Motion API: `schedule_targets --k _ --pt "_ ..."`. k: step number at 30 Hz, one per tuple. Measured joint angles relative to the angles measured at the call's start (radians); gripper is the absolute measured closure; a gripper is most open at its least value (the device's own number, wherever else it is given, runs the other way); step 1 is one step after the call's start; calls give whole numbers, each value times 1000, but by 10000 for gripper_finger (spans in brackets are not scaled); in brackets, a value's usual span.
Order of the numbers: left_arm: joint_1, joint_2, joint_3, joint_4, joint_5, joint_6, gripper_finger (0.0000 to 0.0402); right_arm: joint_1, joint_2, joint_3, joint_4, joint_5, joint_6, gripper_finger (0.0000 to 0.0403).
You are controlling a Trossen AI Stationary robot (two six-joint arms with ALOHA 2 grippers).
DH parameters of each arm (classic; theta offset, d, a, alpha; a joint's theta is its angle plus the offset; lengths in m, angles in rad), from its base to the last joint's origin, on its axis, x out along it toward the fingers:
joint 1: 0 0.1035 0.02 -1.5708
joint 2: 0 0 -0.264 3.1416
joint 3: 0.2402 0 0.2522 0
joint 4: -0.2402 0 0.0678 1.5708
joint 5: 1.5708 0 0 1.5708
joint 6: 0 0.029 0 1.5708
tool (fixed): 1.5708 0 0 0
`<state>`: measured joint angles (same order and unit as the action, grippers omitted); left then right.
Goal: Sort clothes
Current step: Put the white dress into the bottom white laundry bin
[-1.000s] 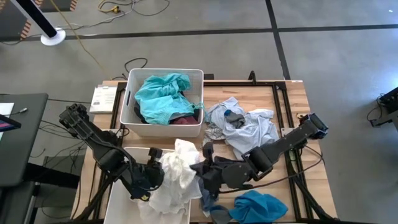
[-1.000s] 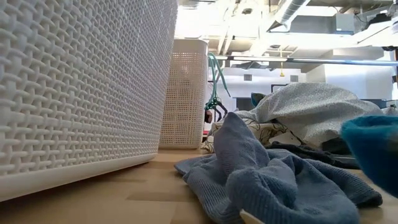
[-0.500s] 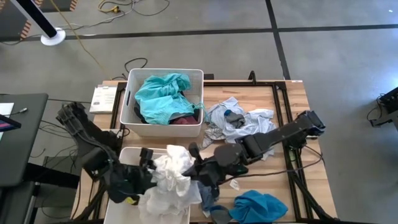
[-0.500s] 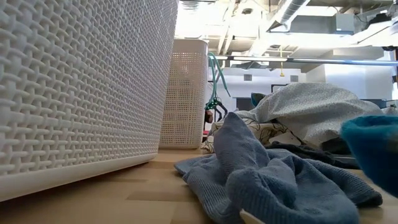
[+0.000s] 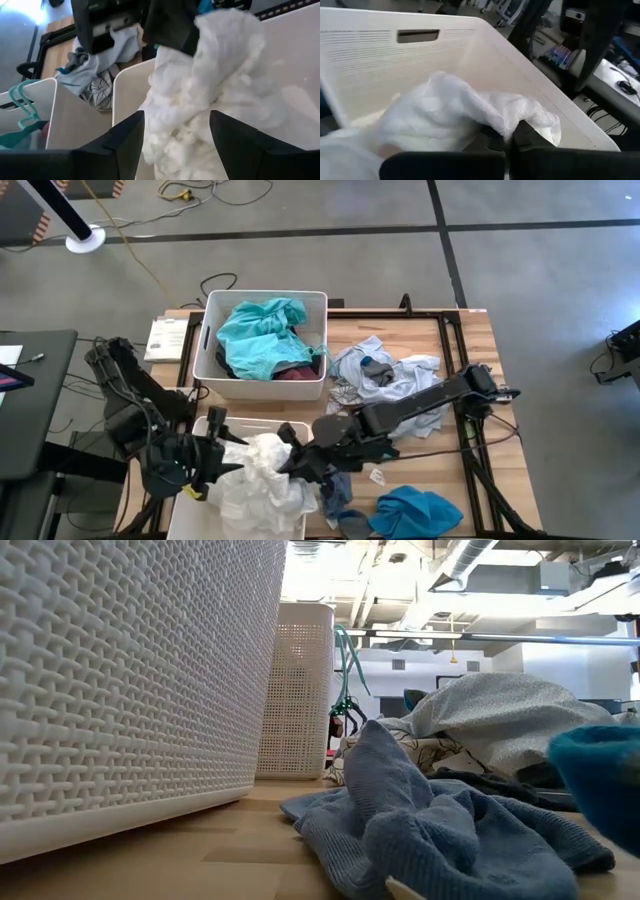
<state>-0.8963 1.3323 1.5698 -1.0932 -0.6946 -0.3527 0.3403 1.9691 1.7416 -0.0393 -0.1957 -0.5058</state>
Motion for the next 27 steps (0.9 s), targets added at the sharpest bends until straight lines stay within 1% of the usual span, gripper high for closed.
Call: schedule_targets --k 2,5,9,14,17,21,24,26,27 --pt "0 1 0 6 6 2 181 -11 4 0 8 -15 0 400" --pt "1 13 0 12 18 24 181 -25 15 1 66 -44 0 400" --pt "26 49 -2 36 18 62 181 -35 18 0 94 -92 1 400" --pt "53 107 -2 114 76 140 181 -40 18 0 106 -96 1 398" --pt "71 137 -3 133 120 185 181 -40 18 0 105 -97 6 394" --pt "91 160 -3 121 115 195 187 -42 18 0 82 -91 47 384" --pt "92 158 -4 90 85 170 218 -47 17 0 42 -48 70 373" --pt "91 158 -4 75 65 173 256 -49 17 0 16 -19 87 364" --pt "88 159 -4 73 63 178 283 -49 17 0 -1 -10 91 359"
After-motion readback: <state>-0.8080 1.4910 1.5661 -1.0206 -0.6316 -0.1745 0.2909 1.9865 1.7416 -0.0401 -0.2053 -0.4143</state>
